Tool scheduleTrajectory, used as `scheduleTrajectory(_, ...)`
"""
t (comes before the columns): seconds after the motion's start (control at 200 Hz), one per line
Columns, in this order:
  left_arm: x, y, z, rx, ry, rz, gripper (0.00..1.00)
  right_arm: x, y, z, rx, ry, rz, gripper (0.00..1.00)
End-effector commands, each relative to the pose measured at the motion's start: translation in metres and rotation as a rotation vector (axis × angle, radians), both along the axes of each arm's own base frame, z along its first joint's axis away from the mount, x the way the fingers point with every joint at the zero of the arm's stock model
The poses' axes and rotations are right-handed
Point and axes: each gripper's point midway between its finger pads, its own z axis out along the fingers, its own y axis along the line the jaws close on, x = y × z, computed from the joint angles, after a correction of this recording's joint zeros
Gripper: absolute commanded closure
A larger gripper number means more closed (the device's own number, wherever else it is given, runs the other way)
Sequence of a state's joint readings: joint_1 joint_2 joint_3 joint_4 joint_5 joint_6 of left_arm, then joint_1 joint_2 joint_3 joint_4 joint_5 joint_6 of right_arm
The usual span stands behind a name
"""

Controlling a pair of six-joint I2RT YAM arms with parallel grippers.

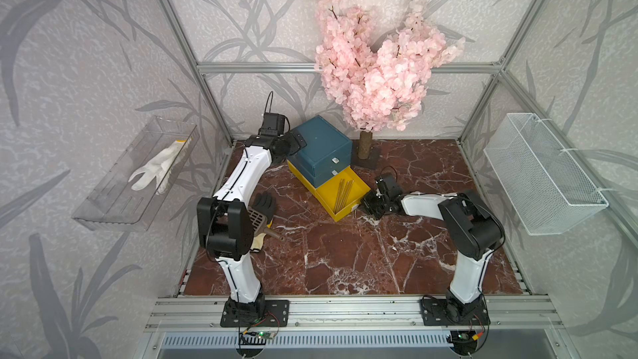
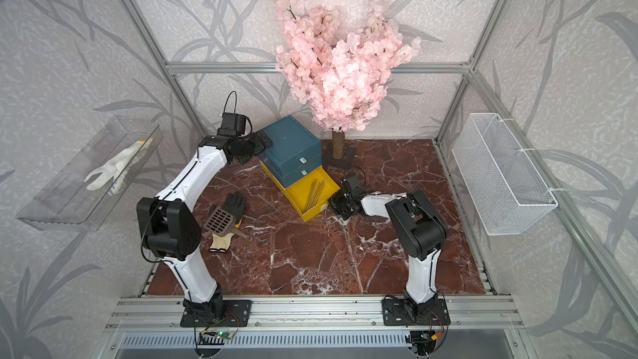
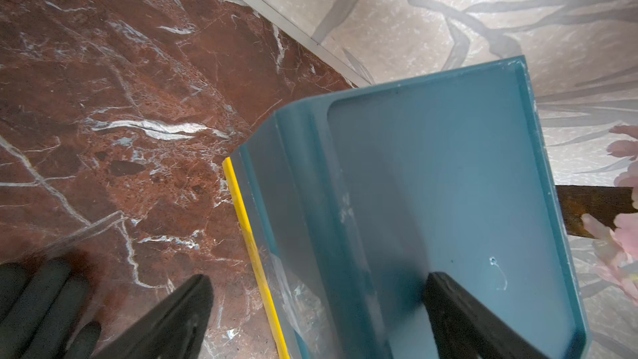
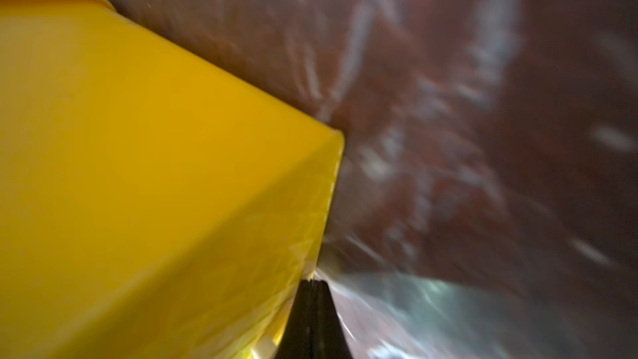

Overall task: Please place the pencils in the drawer according to their color
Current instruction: Close the drawer in the storage box.

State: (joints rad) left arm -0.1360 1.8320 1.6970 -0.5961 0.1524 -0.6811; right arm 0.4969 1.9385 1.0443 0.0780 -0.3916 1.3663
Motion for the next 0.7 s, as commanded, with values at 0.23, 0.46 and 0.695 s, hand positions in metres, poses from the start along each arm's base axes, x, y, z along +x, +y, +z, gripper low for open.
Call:
scheduleTrajectory(0.23,-0.028,-0.010,-0.048,0.011,0.142,-0.057,0.00,0.056,0.055,0.016,0.122,-0.042,-0.006,0.96)
scheduleTrajectory(0.46,-0.032,-0.014,-0.054,0.009,0.145,-0.073,0.00,0.085,0.082,0.015,0.171,-0.052,-0.012,0.94)
scheduleTrajectory(0.695,-0.036,-0.016,-0.056,0.009,0.143,-0.083,0.00,0.098,0.100,0.016,0.199,-0.071,-0.007,0.93)
